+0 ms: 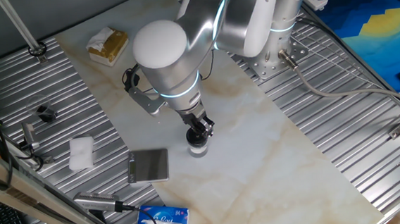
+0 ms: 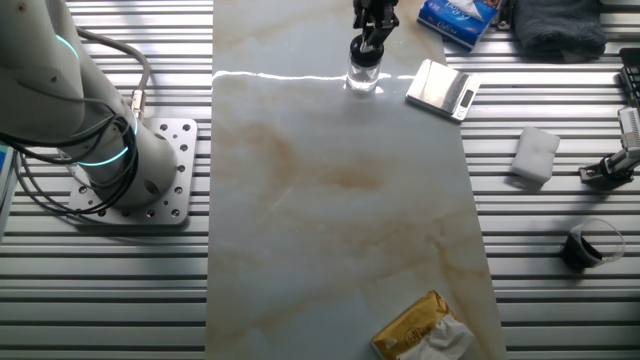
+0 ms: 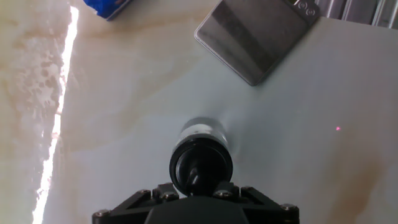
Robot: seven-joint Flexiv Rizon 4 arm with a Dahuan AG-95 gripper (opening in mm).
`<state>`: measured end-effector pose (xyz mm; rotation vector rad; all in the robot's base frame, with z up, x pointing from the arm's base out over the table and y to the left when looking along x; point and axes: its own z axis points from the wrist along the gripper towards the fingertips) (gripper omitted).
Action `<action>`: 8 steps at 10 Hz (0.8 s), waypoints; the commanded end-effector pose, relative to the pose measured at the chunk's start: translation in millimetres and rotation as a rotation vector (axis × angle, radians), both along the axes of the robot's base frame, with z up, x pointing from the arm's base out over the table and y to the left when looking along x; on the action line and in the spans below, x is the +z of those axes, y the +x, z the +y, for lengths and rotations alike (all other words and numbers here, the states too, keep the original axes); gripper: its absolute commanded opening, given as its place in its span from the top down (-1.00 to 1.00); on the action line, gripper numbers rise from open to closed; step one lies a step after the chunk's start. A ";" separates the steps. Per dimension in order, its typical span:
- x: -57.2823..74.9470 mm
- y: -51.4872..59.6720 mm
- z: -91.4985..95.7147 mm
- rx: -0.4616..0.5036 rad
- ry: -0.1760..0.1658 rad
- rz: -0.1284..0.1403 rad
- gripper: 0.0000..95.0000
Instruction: Screw the lid onto the jar
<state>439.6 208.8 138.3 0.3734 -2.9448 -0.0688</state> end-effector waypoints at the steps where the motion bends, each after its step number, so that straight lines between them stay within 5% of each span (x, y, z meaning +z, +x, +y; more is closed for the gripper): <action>1: 1.6 -1.1 -0.7 0.001 0.001 -0.003 1.00; 8: 1.6 -1.1 -0.7 0.010 0.001 -0.005 1.00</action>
